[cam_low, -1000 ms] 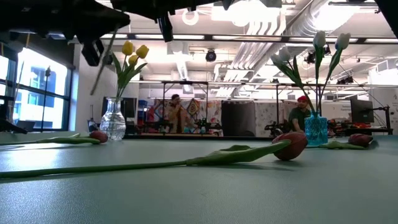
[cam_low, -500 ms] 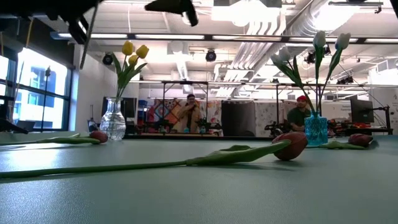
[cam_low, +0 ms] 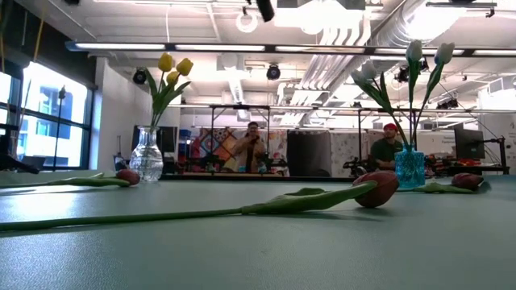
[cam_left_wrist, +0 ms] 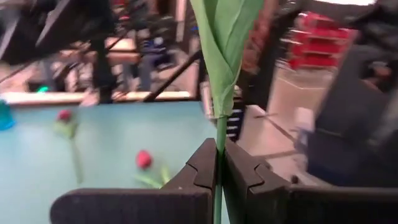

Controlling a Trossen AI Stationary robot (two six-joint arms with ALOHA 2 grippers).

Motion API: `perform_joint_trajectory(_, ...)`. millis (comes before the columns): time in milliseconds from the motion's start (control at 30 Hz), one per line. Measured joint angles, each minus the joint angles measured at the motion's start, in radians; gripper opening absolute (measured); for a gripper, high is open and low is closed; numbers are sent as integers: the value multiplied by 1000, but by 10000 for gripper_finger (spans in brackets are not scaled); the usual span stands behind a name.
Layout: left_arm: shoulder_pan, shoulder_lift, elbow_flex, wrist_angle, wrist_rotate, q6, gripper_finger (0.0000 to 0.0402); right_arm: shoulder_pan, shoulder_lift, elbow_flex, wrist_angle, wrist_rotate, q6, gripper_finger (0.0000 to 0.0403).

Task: Sort flowers into vase by color
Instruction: Put the top red flower into the bottom transparent vase

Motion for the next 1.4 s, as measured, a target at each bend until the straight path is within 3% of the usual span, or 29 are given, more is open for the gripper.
perform_joint_trajectory(133, -69, -3, 43, 32, 105, 118, 0, 102, 0, 0, -1, 259, 119, 166)
perform_joint_trajectory(267, -143, -5, 9, 132, 205, 171, 0, 227, 27, 1, -1, 475, 222, 155)
perform_joint_trajectory(500, -347, 15, -119, 372, 219, 154, 0, 392, 84, 1, -31, 757, 439, 144)
perform_joint_trajectory(767, -548, 95, -129, 379, 119, 133, 0, 433, 99, 1, -69, 776, 581, 144)
perform_joint_trajectory(1133, -564, 366, -129, 538, 79, 113, 0, 426, 100, 1, -69, 770, 581, 144)
perform_joint_trajectory(1400, -563, 445, -130, 546, 22, 88, 0, 425, 100, 1, -68, 761, 567, 144)
